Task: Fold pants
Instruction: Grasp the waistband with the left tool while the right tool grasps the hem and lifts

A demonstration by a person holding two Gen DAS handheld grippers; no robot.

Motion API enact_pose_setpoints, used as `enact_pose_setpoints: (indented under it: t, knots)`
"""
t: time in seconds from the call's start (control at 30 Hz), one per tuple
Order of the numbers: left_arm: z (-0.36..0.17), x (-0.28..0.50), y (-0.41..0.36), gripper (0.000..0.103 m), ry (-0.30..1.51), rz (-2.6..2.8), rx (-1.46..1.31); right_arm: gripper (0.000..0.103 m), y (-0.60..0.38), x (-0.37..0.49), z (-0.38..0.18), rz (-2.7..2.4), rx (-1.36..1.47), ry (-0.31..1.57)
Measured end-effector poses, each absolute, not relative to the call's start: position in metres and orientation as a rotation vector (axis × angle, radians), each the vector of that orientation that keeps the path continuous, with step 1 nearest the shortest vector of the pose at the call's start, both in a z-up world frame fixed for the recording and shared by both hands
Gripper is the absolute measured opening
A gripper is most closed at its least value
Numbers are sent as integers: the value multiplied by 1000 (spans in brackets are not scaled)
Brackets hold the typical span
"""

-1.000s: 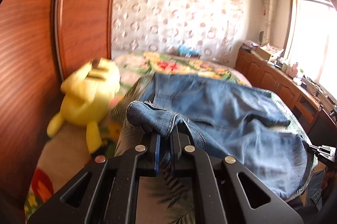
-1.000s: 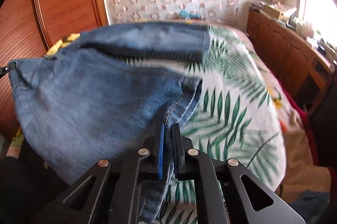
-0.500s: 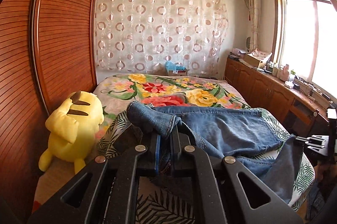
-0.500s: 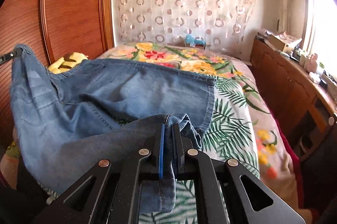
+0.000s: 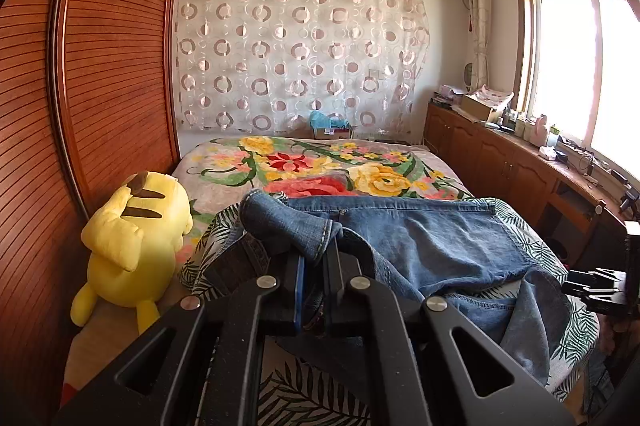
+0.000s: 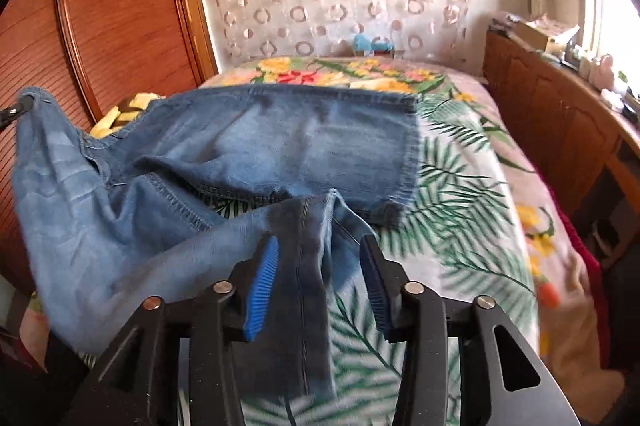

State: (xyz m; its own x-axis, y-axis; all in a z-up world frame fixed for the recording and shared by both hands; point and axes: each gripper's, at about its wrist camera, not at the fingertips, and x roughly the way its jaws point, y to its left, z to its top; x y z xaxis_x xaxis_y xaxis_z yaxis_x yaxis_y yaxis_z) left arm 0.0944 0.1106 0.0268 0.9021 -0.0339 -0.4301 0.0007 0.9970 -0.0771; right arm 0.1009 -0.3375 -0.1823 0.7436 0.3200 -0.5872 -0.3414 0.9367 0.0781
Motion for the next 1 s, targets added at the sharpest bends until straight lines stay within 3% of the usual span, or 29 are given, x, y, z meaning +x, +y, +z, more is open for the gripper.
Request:
enact_pose_setpoints:
  t: [0.3,0.6,0.8,1.0]
  knots:
    - [27,94,111,8,446,-16,-76,48,-360,40,-207,381,-105,669]
    - [25,93,111,8,451,-13,-75,48,-354,63,-224,428,-64,693]
    - [22,103,118,8,459,-9,-69,7,-348,72,-233,508,-40,688]
    - [29,127,131,8,450,6,-77,4,-365,75,-207,524,6,609]
